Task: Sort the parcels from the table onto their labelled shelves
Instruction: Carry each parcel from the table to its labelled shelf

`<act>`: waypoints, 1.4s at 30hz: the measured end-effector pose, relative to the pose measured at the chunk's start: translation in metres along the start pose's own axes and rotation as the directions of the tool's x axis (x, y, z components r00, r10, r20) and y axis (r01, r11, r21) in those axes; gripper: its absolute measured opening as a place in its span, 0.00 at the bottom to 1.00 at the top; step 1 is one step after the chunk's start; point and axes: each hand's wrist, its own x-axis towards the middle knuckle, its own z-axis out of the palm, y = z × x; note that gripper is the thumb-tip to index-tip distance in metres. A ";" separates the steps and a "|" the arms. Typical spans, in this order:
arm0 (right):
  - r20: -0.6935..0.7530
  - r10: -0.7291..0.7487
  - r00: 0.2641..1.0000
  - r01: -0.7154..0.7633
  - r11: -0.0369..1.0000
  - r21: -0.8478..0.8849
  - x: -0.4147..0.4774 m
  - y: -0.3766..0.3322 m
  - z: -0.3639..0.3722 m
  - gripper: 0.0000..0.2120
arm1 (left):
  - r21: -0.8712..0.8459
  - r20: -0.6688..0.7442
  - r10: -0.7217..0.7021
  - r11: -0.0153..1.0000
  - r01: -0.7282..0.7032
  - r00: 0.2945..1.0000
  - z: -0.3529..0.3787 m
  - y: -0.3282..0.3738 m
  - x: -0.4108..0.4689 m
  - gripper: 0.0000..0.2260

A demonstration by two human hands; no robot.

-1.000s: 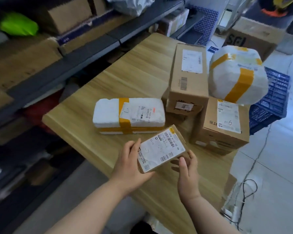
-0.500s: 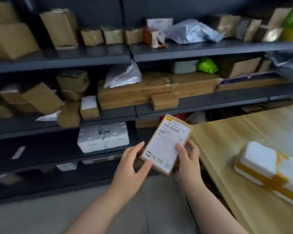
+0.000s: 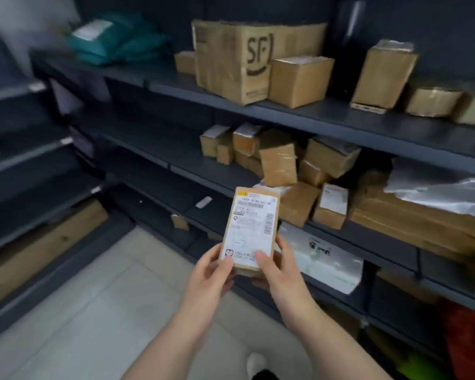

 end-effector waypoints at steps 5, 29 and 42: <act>0.187 -0.020 0.982 0.048 0.988 -0.144 0.063 -0.016 0.036 0.33 | -0.046 -0.274 0.074 0.995 -0.090 0.959 -0.022 0.024 0.047 0.13; 0.748 0.064 0.661 0.218 0.937 -0.273 0.231 -0.004 0.289 0.23 | 0.208 -0.823 0.216 0.975 -0.075 0.526 -0.222 0.055 0.156 0.12; 0.641 0.037 0.767 0.178 0.947 -0.268 0.309 -0.001 0.495 0.20 | 0.492 -0.713 0.353 0.867 0.075 0.606 -0.430 0.131 0.243 0.17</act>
